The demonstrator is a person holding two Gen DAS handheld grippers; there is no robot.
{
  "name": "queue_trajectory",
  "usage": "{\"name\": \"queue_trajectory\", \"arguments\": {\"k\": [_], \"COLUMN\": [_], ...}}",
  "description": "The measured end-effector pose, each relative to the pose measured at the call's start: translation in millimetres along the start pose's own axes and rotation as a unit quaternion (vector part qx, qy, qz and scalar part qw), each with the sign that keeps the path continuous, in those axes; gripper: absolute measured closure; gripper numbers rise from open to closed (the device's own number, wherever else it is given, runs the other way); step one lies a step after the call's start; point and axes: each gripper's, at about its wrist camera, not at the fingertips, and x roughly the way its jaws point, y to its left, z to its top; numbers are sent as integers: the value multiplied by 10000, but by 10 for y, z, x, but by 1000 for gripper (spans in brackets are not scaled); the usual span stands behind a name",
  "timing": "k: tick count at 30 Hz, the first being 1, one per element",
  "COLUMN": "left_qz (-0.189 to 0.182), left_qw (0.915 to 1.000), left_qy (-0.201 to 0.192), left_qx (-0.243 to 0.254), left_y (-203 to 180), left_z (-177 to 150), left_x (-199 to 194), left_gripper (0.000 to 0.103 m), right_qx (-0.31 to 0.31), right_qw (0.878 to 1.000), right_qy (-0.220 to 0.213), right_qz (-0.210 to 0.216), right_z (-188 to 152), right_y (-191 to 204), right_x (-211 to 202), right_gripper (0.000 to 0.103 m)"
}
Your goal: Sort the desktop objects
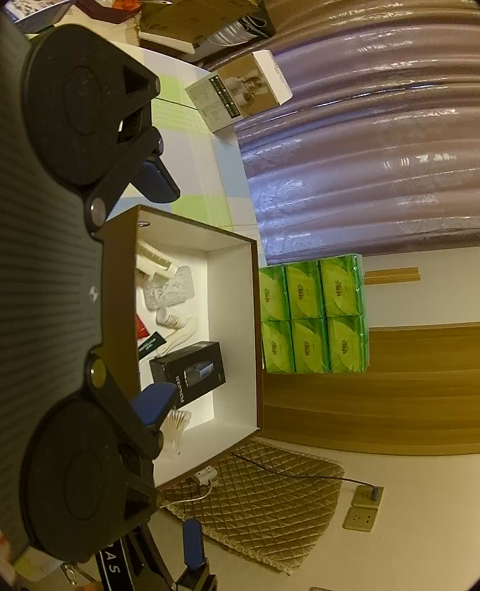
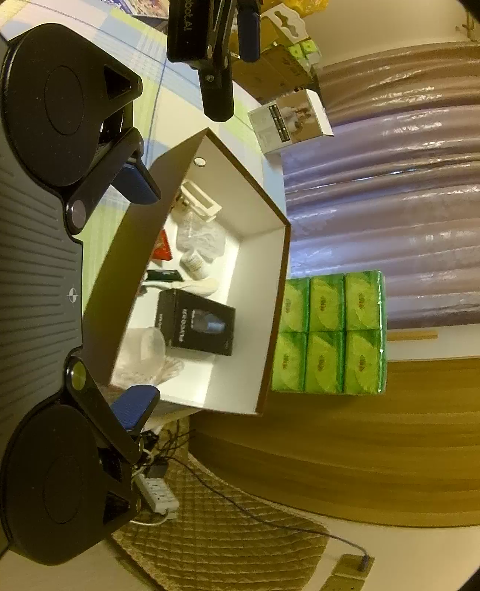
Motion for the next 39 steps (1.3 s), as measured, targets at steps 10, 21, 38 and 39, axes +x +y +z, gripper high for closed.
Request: {"name": "queue_trajectory", "arguments": {"k": [10,21,38,39], "left_qz": [24,69,162,160], "left_qw": [9997,9986,9947,9943], "left_qy": [190,438,891,931], "left_qx": [-126,-305,-493,-502], "left_y": [-176,-241,-321,-325], "left_z": [-109,-293,-623,-637], "left_x": [-194,-316,-358,-352], "left_gripper": [1,1,1,1], "right_qx": [-220,-202,-191,-169], "right_qw": [9997,9998,9989,9988], "right_qy": [-12,47,424,462], "right_qz": [-137,-80,-77,-79], "right_z": [-86,-300,-613,-633], "right_y": [-50,-83,-11,-14], "right_x": [-239,-410,-400,-396], "right_gripper": [2,2,2,2]}}
